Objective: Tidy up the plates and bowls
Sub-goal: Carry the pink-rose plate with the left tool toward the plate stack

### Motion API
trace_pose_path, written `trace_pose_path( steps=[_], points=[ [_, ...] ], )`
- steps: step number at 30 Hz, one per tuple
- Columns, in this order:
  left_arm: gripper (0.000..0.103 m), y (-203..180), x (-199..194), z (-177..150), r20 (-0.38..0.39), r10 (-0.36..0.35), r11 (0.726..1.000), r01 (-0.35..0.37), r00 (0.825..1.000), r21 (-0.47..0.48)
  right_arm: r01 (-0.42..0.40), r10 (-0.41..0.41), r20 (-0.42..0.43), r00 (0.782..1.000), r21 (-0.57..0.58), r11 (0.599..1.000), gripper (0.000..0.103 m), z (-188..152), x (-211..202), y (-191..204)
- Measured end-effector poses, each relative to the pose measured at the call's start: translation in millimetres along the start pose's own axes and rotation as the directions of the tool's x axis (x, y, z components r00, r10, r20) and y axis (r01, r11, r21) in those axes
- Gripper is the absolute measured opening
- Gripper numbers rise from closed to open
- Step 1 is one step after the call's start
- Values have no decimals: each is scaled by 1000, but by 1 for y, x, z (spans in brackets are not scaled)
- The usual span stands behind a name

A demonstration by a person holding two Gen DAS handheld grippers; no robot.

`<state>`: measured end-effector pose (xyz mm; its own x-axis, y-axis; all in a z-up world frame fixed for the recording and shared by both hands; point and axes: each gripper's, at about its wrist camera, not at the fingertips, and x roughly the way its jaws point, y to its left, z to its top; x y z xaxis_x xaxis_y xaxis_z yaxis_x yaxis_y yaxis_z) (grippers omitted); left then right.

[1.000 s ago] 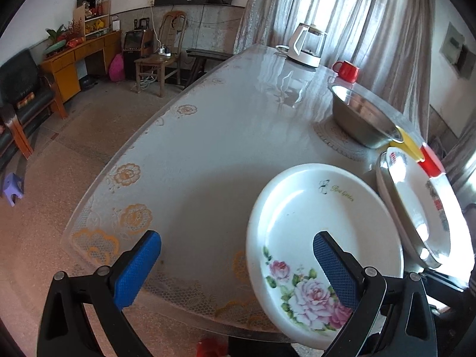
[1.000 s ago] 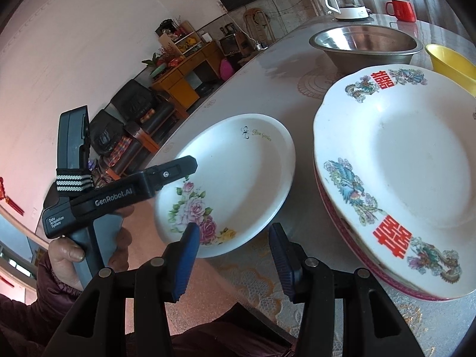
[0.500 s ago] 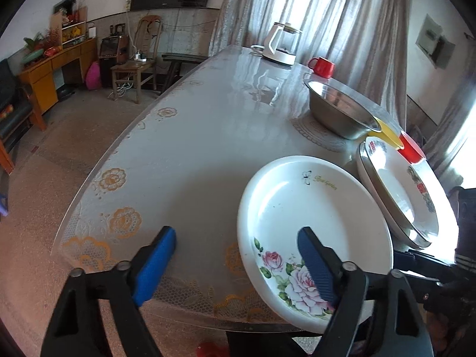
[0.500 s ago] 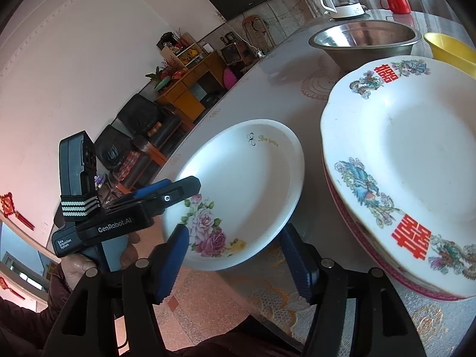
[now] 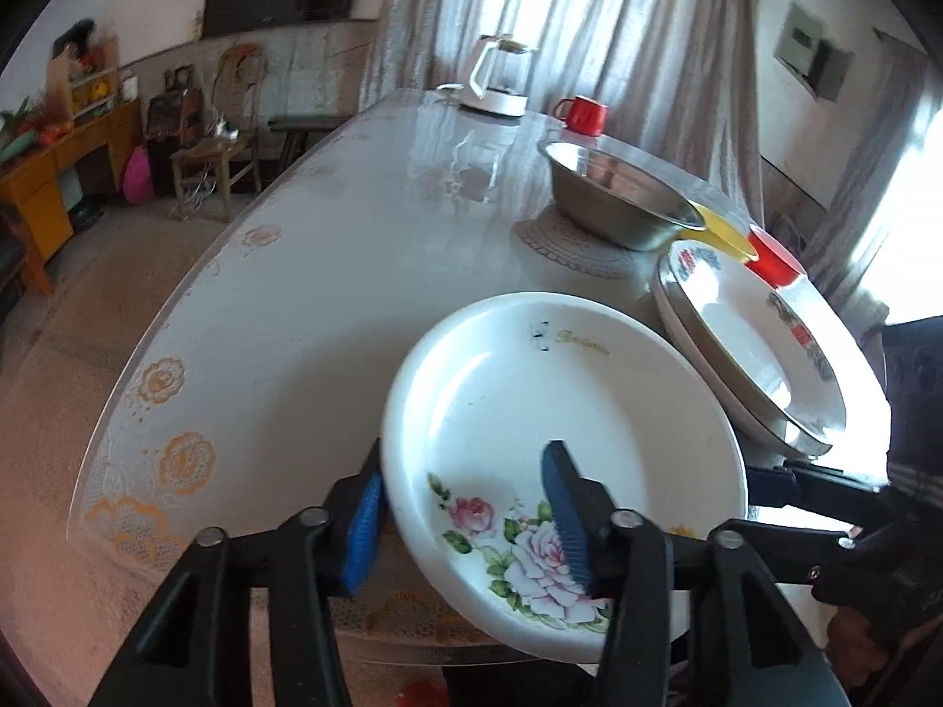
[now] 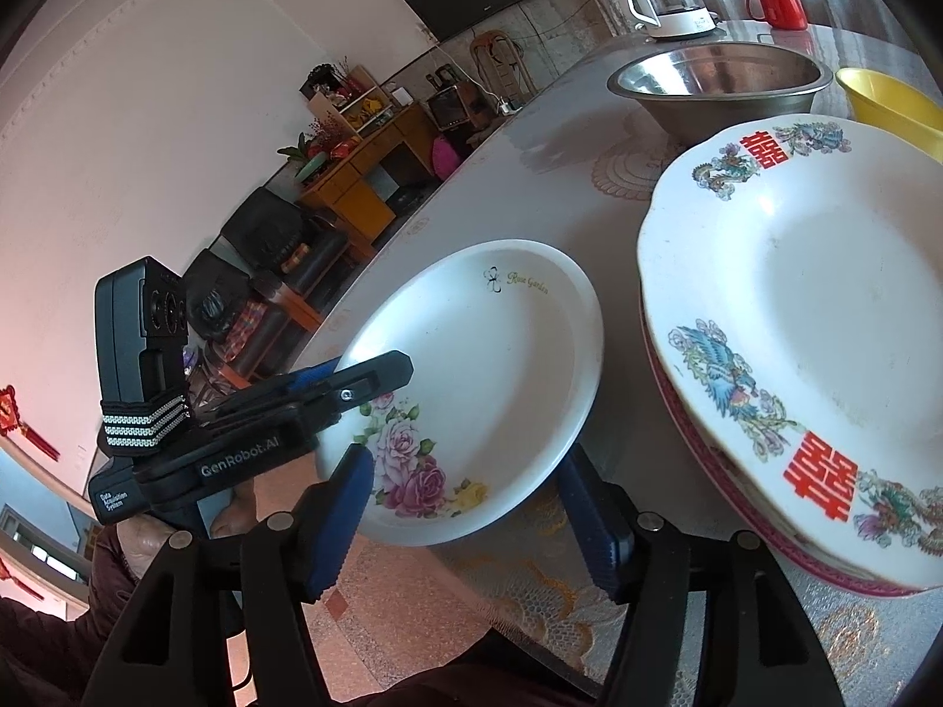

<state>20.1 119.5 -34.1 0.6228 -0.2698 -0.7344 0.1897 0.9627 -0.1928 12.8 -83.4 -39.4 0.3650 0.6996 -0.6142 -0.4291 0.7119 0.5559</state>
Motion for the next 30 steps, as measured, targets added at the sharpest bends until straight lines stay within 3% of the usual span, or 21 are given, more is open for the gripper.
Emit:
trace_pose_path(
  steps=[3, 4, 5, 8, 13, 16, 18, 19, 20, 23, 30],
  points=[
    [58, -4, 2, 1, -10, 19, 999, -19, 1000, 28, -8, 8, -1, 1000, 5, 1000, 69, 0, 0, 0],
    [63, -4, 2, 2, -16, 10, 1000, -10, 1000, 27, -7, 7, -1, 1000, 6, 1000, 69, 0, 0, 1],
    [76, -3, 3, 3, -21, -2, 1000, 2, 1000, 16, -6, 6, -2, 1000, 6, 1000, 70, 0, 1, 1],
    [87, 4, 5, 8, -25, 9, 1000, -9, 1000, -25, -3, 3, -2, 1000, 4, 1000, 73, 0, 1, 2],
    [98, 15, 6, 11, -31, 21, 997, -23, 999, -78, -6, 6, 0, 1000, 3, 1000, 74, 1, 3, 3],
    [100, 18, 7, 12, -22, -18, 997, 16, 1000, -74, -12, 12, 2, 1000, 7, 1000, 75, 1, 4, 2],
    [98, 20, 5, 10, -6, -71, 994, 70, 997, -78, -12, 12, 2, 1000, 5, 1000, 76, 0, 4, 3],
    [89, 20, 5, 10, -7, -80, 994, 79, 997, -74, -13, 13, 3, 1000, 6, 1000, 76, 0, 4, 2],
    [69, 18, 5, 11, -10, -74, 996, 73, 997, -56, -16, 16, 4, 1000, 10, 1000, 76, 1, 4, 1],
    [33, 19, 6, 12, -8, -58, 997, 58, 998, -47, -28, 28, 7, 1000, 29, 999, 76, 2, 3, -2],
    [33, 16, -1, 4, 23, -37, 998, 38, 999, -43, -3, 2, 13, 1000, 14, 1000, 77, 1, 5, 2]
  ],
)
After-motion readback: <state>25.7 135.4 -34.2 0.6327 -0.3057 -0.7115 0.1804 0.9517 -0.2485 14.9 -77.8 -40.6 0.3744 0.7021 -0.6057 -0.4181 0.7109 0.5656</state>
